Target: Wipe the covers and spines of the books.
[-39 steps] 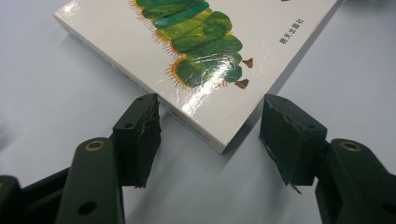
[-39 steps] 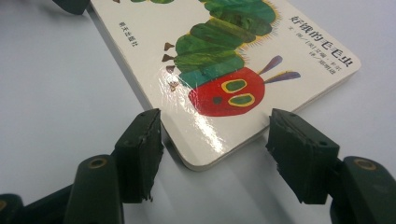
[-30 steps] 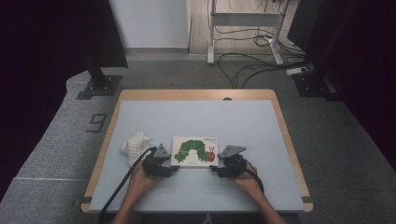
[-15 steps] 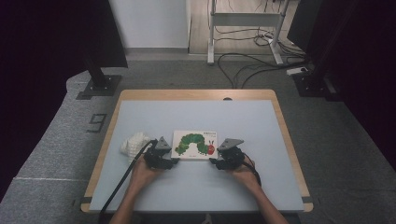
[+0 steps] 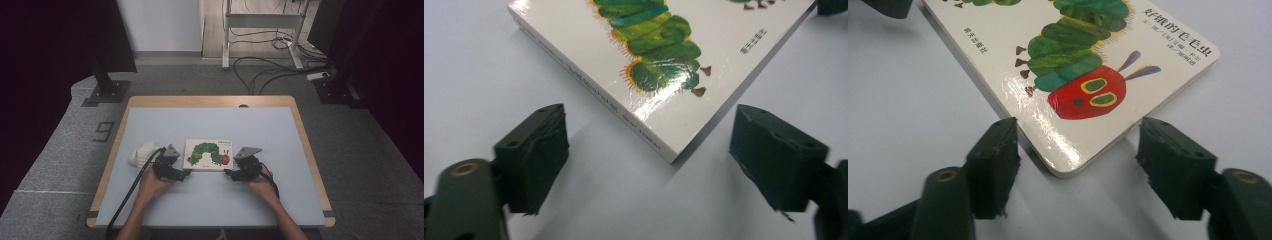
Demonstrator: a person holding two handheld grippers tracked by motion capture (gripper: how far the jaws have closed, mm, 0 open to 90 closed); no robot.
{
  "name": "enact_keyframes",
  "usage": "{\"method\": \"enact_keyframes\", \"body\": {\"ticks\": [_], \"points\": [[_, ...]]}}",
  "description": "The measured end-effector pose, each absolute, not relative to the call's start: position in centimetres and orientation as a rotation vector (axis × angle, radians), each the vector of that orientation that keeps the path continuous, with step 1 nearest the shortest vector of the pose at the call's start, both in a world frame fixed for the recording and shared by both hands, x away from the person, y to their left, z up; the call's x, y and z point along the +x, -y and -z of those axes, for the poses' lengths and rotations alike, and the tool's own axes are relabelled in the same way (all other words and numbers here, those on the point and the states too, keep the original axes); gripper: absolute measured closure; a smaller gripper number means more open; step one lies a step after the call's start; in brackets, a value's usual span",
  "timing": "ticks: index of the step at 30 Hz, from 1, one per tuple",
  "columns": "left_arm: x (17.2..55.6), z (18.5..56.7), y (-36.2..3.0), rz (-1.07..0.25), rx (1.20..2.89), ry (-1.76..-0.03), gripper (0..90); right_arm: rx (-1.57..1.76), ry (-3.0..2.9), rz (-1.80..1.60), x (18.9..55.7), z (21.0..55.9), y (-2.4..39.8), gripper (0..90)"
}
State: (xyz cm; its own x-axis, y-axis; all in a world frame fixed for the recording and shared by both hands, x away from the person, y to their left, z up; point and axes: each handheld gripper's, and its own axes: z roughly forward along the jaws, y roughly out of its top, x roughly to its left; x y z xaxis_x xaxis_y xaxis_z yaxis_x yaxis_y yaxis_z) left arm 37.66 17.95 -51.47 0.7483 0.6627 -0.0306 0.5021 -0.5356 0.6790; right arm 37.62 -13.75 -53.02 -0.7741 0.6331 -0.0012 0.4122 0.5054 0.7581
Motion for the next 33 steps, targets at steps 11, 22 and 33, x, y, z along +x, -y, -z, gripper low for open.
{"method": "enact_keyframes", "body": {"ticks": [11, 22, 33], "points": [[35.5, 49.1, -18.8, -0.322, 2.24, -0.823, 0.0, 0.849, -2.47, -1.19, 36.8, 51.2, 14.2, 9.4], [32.9, 47.5, -20.5, -0.371, 2.241, -0.8, 0.0, 0.847, -2.456, -1.186, 35.7, 49.7, 16.5, 0.0], [29.9, 46.6, -23.4, -0.425, 2.21, -0.838, 0.0, 0.863, -2.429, -1.158, 34.2, 49.0, 19.2, 0.0]]}}
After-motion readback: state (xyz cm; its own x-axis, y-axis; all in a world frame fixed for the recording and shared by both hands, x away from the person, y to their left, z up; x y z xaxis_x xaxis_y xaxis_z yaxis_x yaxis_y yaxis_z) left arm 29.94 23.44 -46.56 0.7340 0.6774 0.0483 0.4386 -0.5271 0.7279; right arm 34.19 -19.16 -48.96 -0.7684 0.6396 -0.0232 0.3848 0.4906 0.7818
